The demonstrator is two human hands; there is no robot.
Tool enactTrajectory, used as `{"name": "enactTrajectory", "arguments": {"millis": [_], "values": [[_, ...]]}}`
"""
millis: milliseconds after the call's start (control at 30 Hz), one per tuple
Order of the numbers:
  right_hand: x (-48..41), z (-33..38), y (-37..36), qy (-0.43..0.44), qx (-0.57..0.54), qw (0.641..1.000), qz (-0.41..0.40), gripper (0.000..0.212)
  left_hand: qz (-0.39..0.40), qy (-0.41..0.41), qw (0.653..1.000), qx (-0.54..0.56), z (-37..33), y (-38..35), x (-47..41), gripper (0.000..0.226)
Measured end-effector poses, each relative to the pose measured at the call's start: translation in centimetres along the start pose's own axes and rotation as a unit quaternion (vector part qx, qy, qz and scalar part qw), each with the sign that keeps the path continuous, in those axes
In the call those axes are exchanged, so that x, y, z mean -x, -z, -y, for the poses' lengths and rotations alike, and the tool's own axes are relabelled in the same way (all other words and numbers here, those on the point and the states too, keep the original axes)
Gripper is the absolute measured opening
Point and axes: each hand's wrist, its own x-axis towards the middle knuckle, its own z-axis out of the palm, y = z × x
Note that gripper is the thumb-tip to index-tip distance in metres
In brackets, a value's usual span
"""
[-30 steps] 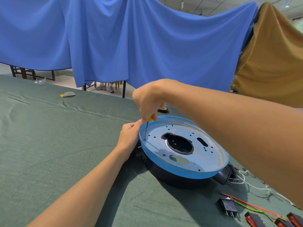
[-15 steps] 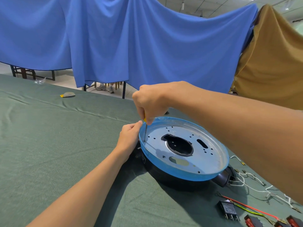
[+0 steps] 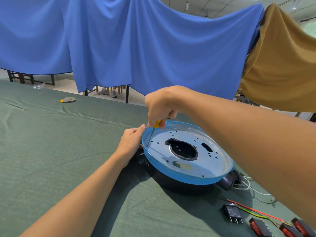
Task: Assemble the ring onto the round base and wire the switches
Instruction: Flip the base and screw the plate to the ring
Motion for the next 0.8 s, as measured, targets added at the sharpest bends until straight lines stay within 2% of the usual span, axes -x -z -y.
{"name": "enactTrajectory", "arguments": {"millis": [100, 167, 300, 367, 433, 500, 567, 700, 800], "values": [[0.8, -0.9, -0.6, 0.012, 0.019, 1.0, 0.005, 0.034, -0.006, -0.001, 1.0, -0.011, 0.0, -0.1, 0.1, 0.057], [1.3, -1.2, -0.8, 0.03, 0.077, 0.997, 0.0, 0.034, -0.011, 0.0, 1.0, -0.01, 0.0, -0.2, 0.2, 0.056], [1.9, -1.2, -0.9, 0.083, 0.142, 0.982, -0.095, 0.013, -0.015, 0.001, 1.0, -0.006, 0.0, -0.2, 0.2, 0.058], [1.8, -1.0, -1.0, 0.102, 0.17, 0.971, -0.134, 0.029, -0.012, -0.001, 1.0, -0.002, 0.1, -0.2, 0.1, 0.057], [1.8, -0.7, -0.9, 0.126, 0.182, 0.964, -0.144, 0.028, -0.007, -0.007, 1.0, -0.006, 0.1, -0.2, 0.1, 0.052], [1.7, -0.5, -0.8, 0.137, 0.18, 0.965, -0.136, 0.038, -0.009, -0.01, 1.0, -0.008, 0.0, -0.1, 0.2, 0.049], [1.6, -0.3, -0.7, 0.135, 0.186, 0.967, -0.109, 0.046, -0.011, -0.01, 1.0, -0.006, 0.0, -0.1, 0.2, 0.056], [0.8, 0.2, -0.4, 0.089, 0.192, 0.976, -0.052, 0.034, -0.012, -0.01, 1.0, -0.013, -0.1, -0.1, 0.3, 0.055], [0.5, 0.0, -0.1, 0.048, 0.111, 0.993, -0.002, 0.033, -0.011, 0.001, 1.0, -0.022, -0.3, 0.0, 0.4, 0.053]]}}
